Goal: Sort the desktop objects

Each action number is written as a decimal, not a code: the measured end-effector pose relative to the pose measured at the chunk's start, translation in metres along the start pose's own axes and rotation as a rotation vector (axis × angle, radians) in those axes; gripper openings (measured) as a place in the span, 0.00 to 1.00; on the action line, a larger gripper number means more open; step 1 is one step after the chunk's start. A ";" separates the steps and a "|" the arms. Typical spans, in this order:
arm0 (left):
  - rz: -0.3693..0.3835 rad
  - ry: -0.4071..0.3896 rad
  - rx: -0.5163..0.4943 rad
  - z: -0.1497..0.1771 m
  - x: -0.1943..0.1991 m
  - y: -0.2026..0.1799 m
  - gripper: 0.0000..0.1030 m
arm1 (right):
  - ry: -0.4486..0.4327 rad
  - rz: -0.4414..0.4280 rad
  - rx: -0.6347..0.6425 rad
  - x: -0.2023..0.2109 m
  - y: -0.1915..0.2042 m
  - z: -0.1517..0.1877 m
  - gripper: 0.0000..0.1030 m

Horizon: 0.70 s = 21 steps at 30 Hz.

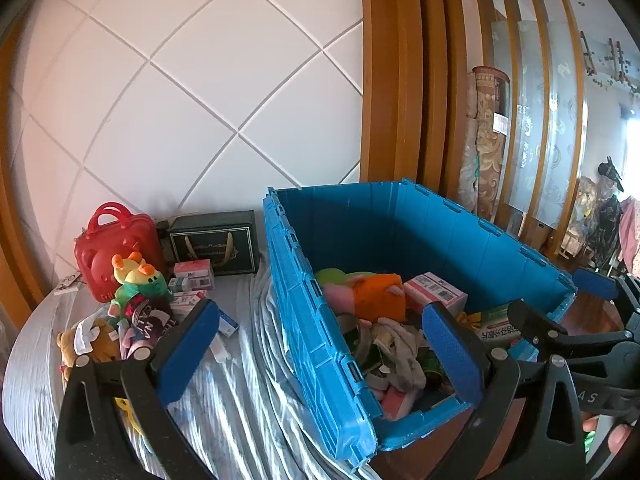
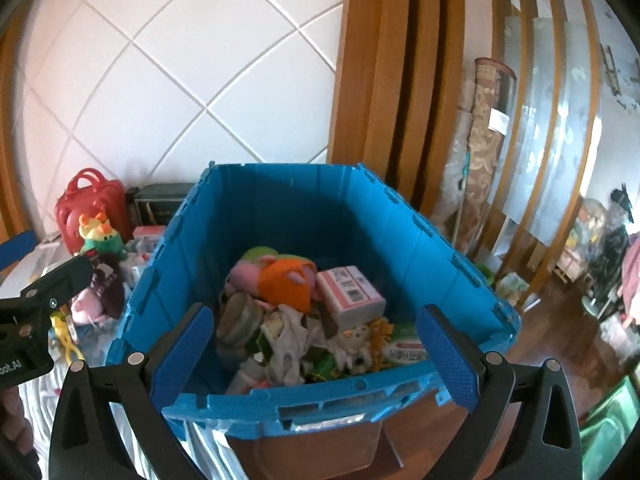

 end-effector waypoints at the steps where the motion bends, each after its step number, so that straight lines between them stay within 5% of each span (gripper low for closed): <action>1: 0.001 0.001 0.002 0.000 0.001 0.000 1.00 | -0.001 0.003 0.005 0.001 0.001 0.000 1.00; 21: -0.033 0.013 0.009 0.002 0.006 0.006 1.00 | -0.005 -0.009 -0.008 0.007 0.003 -0.002 1.00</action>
Point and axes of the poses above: each gripper's, at about its wrist camera, not at the fingertips, and x roughly against the way its jaws point, y to its left, z to its underside, the point moved 10 cm from there along -x, roughly the way its jaws point, and after that the axes turned 1 degree about -x, right-handed, at the moved point
